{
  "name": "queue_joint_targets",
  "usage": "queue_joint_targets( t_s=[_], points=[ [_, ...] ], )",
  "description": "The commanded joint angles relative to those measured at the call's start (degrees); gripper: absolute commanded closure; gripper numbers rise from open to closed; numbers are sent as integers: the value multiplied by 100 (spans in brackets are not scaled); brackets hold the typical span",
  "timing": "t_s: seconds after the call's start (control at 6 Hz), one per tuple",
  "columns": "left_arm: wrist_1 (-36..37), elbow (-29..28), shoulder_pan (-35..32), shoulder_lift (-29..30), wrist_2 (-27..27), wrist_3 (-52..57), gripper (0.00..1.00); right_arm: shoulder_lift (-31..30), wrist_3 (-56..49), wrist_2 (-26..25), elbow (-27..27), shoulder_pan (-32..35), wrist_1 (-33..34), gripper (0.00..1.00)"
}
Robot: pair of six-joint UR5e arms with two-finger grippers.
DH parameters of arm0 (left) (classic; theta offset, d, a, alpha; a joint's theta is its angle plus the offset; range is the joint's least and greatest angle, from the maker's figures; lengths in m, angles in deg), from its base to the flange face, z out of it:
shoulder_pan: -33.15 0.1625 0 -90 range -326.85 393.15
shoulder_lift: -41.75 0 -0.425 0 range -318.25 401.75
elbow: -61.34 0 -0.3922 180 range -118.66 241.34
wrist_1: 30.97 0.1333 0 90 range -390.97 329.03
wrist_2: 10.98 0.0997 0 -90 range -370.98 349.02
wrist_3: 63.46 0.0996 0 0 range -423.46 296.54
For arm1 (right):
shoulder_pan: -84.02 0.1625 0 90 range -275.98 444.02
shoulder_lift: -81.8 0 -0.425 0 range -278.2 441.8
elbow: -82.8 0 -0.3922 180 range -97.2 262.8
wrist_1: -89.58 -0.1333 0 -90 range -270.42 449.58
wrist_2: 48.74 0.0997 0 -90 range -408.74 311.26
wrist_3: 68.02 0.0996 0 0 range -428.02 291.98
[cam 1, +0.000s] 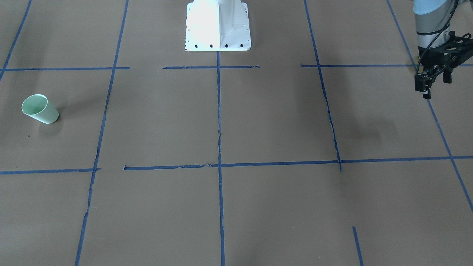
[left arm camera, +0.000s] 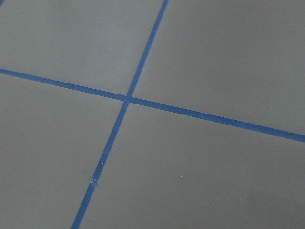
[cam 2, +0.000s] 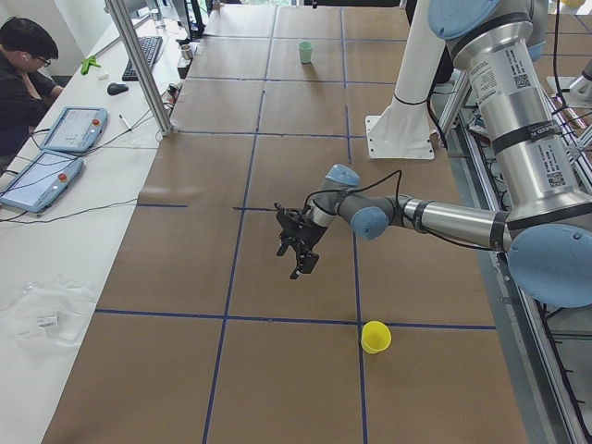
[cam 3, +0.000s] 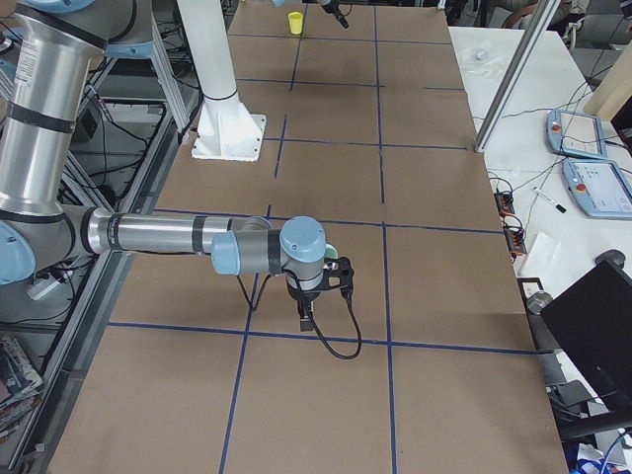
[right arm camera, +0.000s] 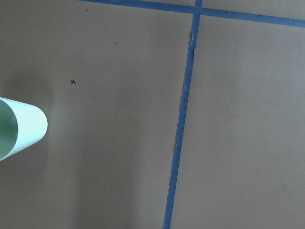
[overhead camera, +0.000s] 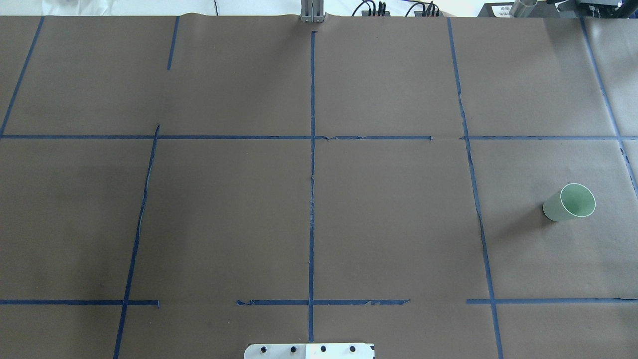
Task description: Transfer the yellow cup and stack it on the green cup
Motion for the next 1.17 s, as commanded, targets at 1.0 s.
queue_joint_targets(
  t_s=[1.0],
  points=[
    [5559,246,2701,561,-1152,-7387,0,35,35,9,-8,0,-375,0]
  ],
)
